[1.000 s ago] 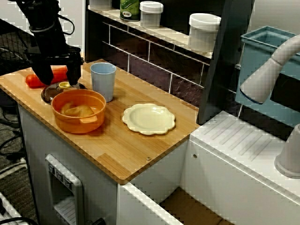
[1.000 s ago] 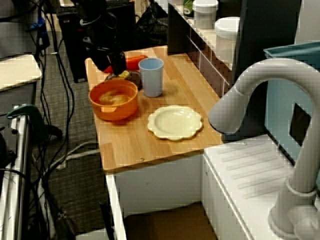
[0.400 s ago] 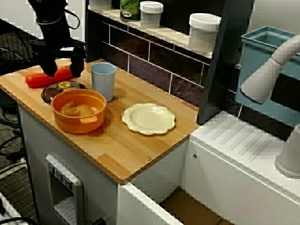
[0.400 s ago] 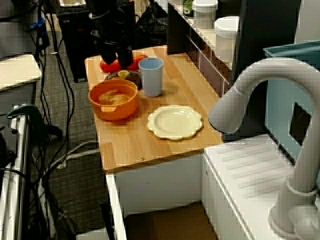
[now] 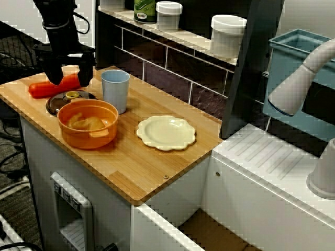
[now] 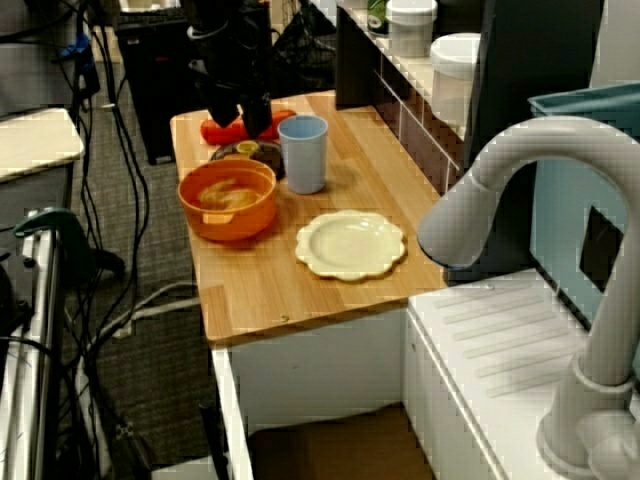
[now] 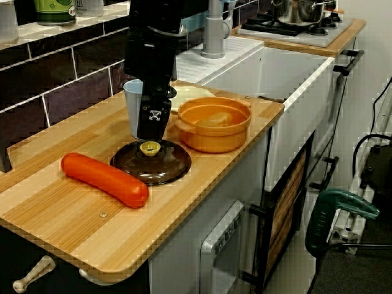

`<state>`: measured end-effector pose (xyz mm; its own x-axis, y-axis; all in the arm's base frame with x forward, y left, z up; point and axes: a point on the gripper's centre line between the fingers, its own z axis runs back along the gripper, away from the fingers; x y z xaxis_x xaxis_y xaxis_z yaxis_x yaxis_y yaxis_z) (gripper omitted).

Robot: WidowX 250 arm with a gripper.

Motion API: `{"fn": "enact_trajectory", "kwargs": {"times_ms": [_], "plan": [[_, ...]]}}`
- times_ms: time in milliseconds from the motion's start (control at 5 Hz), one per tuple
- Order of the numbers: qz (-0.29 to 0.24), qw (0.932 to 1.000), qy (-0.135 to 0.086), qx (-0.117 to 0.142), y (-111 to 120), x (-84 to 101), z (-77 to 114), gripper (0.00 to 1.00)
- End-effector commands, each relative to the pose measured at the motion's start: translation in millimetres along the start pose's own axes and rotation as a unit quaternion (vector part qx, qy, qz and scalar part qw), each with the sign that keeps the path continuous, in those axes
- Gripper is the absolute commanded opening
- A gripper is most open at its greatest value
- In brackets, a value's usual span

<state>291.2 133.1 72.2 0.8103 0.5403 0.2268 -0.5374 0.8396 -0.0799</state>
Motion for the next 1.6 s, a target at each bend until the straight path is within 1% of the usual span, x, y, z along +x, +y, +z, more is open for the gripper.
{"fn": "enact_trajectory", "kwargs": {"times_ms": [0,400,800,1000,1200,1400], "plan": [[-0.010,0.9998,-0.016,0.010,-0.7,10.1,-3.6,1.00],[-0.020,0.9994,-0.013,0.026,-8.4,9.1,-16.5,1.00],[-0.026,0.9991,-0.006,0.034,-9.8,9.7,-21.2,1.00],[-0.029,0.9989,0.000,0.036,-8.3,10.1,-20.3,1.00],[-0.033,0.9984,0.021,0.040,-7.6,14.8,-13.9,1.00],[-0.040,0.9980,0.027,0.040,-3.9,15.1,-9.8,1.00]]}}
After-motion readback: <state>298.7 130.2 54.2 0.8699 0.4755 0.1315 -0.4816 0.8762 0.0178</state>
